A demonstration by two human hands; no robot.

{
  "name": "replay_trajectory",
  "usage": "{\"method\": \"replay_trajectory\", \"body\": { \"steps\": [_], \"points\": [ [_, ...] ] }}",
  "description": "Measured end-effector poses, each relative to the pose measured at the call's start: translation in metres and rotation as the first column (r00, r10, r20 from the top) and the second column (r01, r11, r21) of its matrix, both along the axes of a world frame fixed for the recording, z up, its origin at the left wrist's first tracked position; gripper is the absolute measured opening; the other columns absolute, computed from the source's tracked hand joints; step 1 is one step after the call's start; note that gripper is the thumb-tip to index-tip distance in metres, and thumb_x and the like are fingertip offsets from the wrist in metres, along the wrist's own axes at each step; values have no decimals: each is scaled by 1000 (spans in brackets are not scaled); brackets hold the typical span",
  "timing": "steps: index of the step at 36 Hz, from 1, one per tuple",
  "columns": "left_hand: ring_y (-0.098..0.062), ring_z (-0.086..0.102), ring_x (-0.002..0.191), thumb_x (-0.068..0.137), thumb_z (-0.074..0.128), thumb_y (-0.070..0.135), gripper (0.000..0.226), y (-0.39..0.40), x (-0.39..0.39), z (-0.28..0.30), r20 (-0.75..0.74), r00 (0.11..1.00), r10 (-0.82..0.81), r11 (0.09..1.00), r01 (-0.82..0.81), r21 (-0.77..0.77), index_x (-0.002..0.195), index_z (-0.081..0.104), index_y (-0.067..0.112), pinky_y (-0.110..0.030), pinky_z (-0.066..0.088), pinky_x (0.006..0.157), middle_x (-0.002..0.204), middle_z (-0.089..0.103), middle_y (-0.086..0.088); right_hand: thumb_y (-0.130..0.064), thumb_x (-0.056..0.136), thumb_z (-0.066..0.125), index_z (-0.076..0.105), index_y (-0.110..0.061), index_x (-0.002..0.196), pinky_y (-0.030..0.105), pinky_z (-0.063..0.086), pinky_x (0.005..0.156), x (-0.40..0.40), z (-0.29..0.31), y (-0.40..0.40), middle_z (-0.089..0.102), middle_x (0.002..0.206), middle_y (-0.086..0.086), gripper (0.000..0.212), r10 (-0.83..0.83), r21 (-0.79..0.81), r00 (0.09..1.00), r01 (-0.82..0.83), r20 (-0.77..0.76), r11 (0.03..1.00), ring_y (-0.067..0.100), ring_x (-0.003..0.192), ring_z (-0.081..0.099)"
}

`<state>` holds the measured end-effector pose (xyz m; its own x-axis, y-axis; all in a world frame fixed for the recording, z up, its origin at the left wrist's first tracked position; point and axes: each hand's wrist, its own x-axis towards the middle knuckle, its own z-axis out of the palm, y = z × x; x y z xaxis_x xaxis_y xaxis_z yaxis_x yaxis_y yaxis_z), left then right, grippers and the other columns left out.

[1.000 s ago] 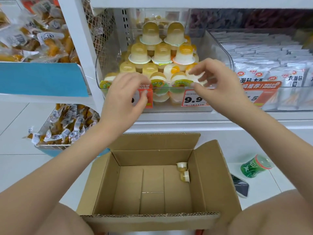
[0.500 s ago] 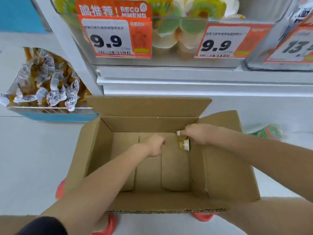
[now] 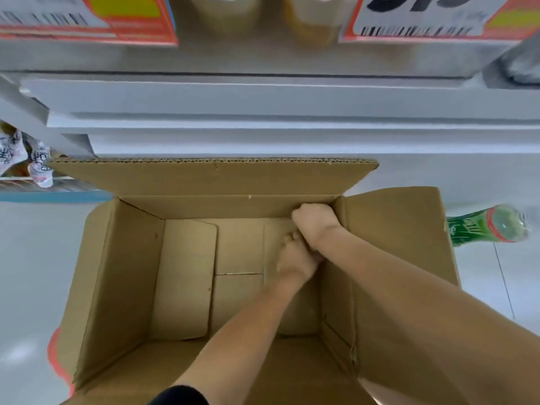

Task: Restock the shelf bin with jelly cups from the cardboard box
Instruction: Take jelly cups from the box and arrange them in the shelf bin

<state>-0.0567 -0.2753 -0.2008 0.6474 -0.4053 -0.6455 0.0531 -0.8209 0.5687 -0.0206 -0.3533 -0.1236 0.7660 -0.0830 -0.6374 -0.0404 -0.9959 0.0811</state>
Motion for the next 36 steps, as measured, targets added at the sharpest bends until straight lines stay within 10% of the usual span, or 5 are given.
{"method": "replay_trajectory", "body": {
  "steps": [6,12,16,23,36],
  "points": [
    [-26,60,98,92,53,25,33,17,16,1,-282,920,273,949,-306,-80,116,56,3,-34,49,73,113,63,-11,2,87,54,63,-10,98,31,43,68,-3,-6,7,66,109,8,18,-165,30,982,162,93,986,26,100,63],
    [-30,56,88,94,34,33,31,75,47,32,-796,299,527,588,-804,86,100,50,7,-43,47,86,99,52,-17,-6,92,52,67,-9,100,31,47,78,-19,4,12,65,106,10,18,-398,282,899,339,185,897,25,104,55],
    [-45,47,116,91,30,34,44,102,68,74,-886,175,430,499,-864,72,104,51,-2,-57,40,88,122,48,-25,-12,94,52,68,-11,103,29,48,79,-40,28,30,65,106,3,19,-281,375,872,124,400,919,21,99,57],
    [-35,65,87,88,52,14,15,131,82,173,-895,327,302,463,-871,-162,98,53,3,-49,58,59,105,64,-24,1,82,66,72,-5,94,34,55,78,-58,90,54,64,115,8,15,-281,556,743,-144,608,819,22,96,65],
    [-26,70,89,75,66,-16,35,167,37,307,-547,825,143,658,-492,-570,104,58,2,-38,59,75,98,71,-14,-13,78,76,50,-27,112,22,51,74,-72,211,92,50,112,-5,45,-845,960,524,169,105,224,15,86,60]
  ]
}}
